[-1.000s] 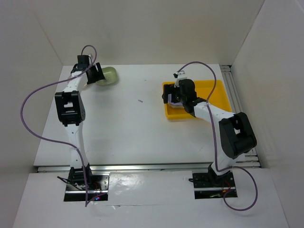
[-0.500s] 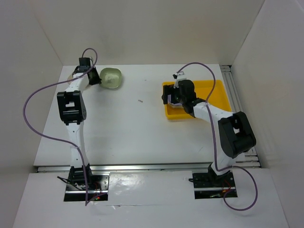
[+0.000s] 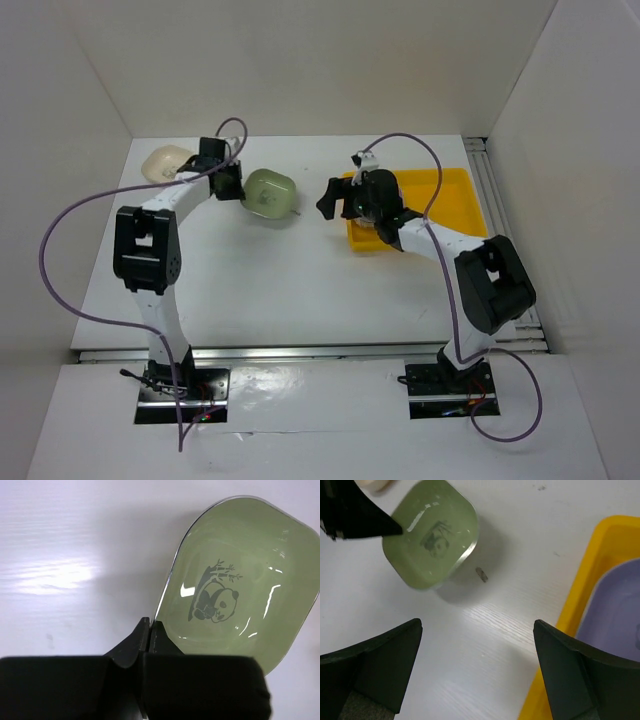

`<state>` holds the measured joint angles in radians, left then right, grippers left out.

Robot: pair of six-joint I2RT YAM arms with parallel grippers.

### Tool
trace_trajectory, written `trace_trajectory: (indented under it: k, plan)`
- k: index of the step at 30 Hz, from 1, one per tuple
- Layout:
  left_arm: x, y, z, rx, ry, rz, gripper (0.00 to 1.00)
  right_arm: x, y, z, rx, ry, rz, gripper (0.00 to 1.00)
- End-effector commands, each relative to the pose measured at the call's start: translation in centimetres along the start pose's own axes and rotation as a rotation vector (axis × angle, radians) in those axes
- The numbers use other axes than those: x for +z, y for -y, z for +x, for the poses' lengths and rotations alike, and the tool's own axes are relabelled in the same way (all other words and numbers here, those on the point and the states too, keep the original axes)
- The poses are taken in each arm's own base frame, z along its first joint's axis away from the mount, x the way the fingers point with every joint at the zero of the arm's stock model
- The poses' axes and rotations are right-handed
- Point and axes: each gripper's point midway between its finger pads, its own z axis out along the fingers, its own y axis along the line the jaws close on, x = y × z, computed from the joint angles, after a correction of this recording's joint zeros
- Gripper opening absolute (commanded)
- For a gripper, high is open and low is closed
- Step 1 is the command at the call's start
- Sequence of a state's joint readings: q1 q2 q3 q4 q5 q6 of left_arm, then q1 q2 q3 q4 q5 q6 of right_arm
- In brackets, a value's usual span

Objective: Place the plates into the plastic bin on the countertop

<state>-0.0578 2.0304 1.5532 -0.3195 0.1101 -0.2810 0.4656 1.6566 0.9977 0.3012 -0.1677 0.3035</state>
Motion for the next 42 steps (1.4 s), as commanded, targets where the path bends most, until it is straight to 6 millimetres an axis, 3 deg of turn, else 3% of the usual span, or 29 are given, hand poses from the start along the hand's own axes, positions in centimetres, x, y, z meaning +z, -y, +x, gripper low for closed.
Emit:
trace_trajectory:
  k: [1,2,3,4,5,7,9,10,11,15,19,20,22,23,24,25,26,29,30,32,33,34,35,37,39,41,42]
  plan:
    - [-4.4,4.3,-2.2,0.133,0.151,0.062,0.00,1.0,-4.9,-3.6,0.010,0.069,-0.044,0.99]
    - [-6.1,5.2,-2.7,0.146,0.191,0.068,0.00,1.2,-5.8,-3.6,0.004,0.069,-0.060,0.98]
    - [-6.6,6.1,-2.0,0.162,0.188,0.076,0.00,1.6,-6.5,-3.4,0.041,0.069,-0.053,0.96]
    - [-7.5,7.1,-1.5,0.178,0.207,0.097,0.00,1.7,-6.6,-3.4,0.070,0.080,-0.027,0.94]
    - [-7.2,7.0,-0.7,0.168,0.187,0.103,0.00,2.0,-6.6,-2.8,0.067,0.077,-0.005,0.94]
    - [-8.8,8.4,-0.7,0.175,0.213,0.142,0.00,2.6,-7.0,-1.6,0.085,0.063,0.019,0.93]
    - [-9.6,9.7,-0.4,0.194,0.226,0.166,0.00,3.2,-6.1,-1.4,0.114,0.071,0.091,0.90]
    - [-10.6,10.0,-0.7,0.198,0.251,0.184,0.00,3.8,-6.6,0.1,0.110,0.042,0.109,0.89]
    - [-11.1,10.0,-1.0,0.187,0.265,0.178,0.00,3.8,-5.5,1.0,0.097,0.025,0.193,0.89]
    - [-12.8,10.4,-2.0,0.192,0.313,0.176,0.00,3.8,-4.9,2.5,0.104,0.014,0.292,0.89]
    - [-13.4,9.3,-2.8,0.174,0.326,0.164,0.00,3.6,-5.2,2.7,0.124,0.023,0.290,0.87]
    - [-13.4,9.7,-2.6,0.165,0.320,0.183,0.00,3.8,-5.3,3.2,0.123,0.007,0.282,0.82]
    - [-13.9,9.7,-2.9,0.164,0.327,0.200,0.00,4.0,-5.9,2.8,0.130,0.018,0.249,0.47]
    - [-13.7,9.6,-2.4,0.163,0.316,0.197,0.00,4.2,-5.8,3.2,0.128,0.010,0.254,0.22]
    - [-14.0,9.6,-2.6,0.164,0.325,0.199,0.00,4.1,-6.2,3.2,0.122,0.009,0.255,0.08]
    - [-14.0,9.6,-2.6,0.164,0.325,0.199,0.10,4.2,-6.4,2.7,0.124,0.014,0.252,0.00]
    - [-14.3,10.0,-2.3,0.181,0.321,0.222,0.36,4.2,-6.5,2.2,0.125,0.028,0.256,0.00]
    - [-15.3,9.5,-2.9,0.184,0.339,0.253,0.66,4.2,-6.4,1.8,0.115,0.028,0.267,0.00]
    - [-16.5,9.9,-3.9,0.189,0.367,0.280,0.85,3.9,-5.7,2.1,0.105,0.013,0.306,0.00]
    - [-18.1,9.0,-5.7,0.229,0.414,0.264,1.00,3.6,-3.6,-0.1,0.117,0.032,0.351,0.00]
    - [-19.8,8.9,-7.8,0.242,0.463,0.256,1.00,3.1,-2.5,-0.7,0.104,0.032,0.372,0.00]
    - [-20.8,8.1,-8.4,0.237,0.471,0.229,1.00,2.7,-1.7,-1.3,0.096,0.026,0.384,0.00]
    - [-21.7,6.4,-9.6,0.238,0.494,0.190,1.00,1.8,0.6,-2.9,0.074,0.042,0.423,0.00]
    - [-23.2,4.5,-11.8,0.234,0.528,0.128,1.00,0.7,2.5,-3.7,0.038,0.004,0.432,0.00]
    - [-23.1,1.0,-12.3,0.216,0.497,0.026,1.00,-1.0,5.3,-5.8,-0.022,0.007,0.466,0.00]
    - [-22.4,-1.3,-13.2,0.191,0.473,-0.021,1.00,-2.1,6.8,-6.4,-0.065,-0.019,0.467,0.00]
    - [-22.2,-3.7,-13.1,0.167,0.450,-0.061,1.00,-3.0,8.4,-6.9,-0.113,-0.032,0.486,0.00]
